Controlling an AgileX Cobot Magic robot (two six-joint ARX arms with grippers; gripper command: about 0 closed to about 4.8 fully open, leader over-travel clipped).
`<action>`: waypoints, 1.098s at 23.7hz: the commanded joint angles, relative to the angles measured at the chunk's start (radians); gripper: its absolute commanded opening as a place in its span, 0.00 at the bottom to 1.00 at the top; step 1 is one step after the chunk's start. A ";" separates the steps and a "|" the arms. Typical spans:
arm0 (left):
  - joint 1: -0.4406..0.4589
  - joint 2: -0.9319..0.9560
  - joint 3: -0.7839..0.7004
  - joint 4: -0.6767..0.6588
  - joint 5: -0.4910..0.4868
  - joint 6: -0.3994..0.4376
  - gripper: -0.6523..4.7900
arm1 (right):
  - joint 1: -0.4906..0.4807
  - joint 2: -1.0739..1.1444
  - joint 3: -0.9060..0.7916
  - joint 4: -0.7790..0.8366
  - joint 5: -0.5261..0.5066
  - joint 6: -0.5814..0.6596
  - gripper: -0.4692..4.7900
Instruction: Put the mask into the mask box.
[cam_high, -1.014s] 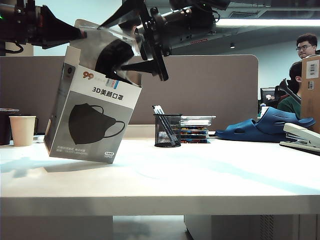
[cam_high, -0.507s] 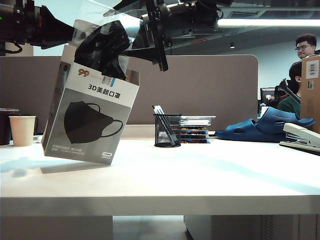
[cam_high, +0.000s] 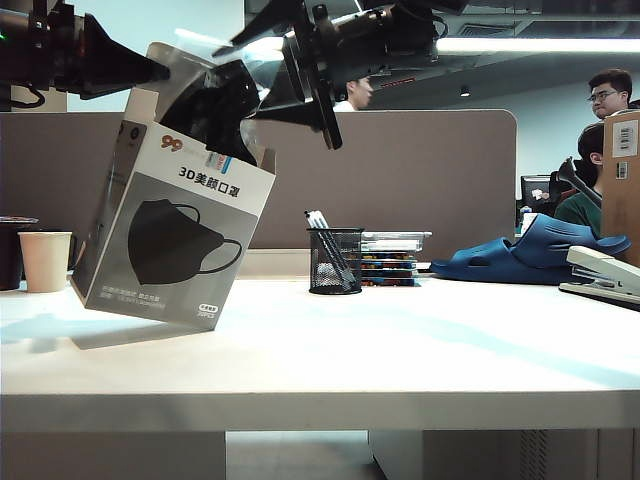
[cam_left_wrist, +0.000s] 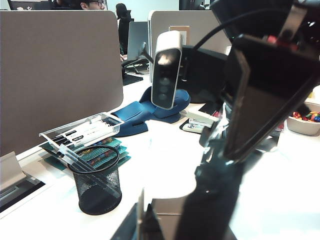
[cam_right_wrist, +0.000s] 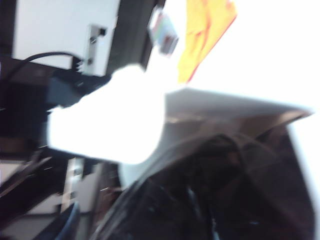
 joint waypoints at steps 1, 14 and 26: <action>0.002 -0.003 0.004 0.019 0.008 -0.006 0.11 | 0.006 -0.004 0.002 -0.036 0.048 -0.082 0.70; 0.002 -0.003 0.004 0.019 0.008 -0.006 0.11 | 0.016 -0.005 0.017 -0.026 0.111 -0.232 0.31; 0.002 -0.003 0.004 0.019 0.008 -0.006 0.11 | 0.022 -0.005 0.017 -0.004 0.112 -0.291 0.48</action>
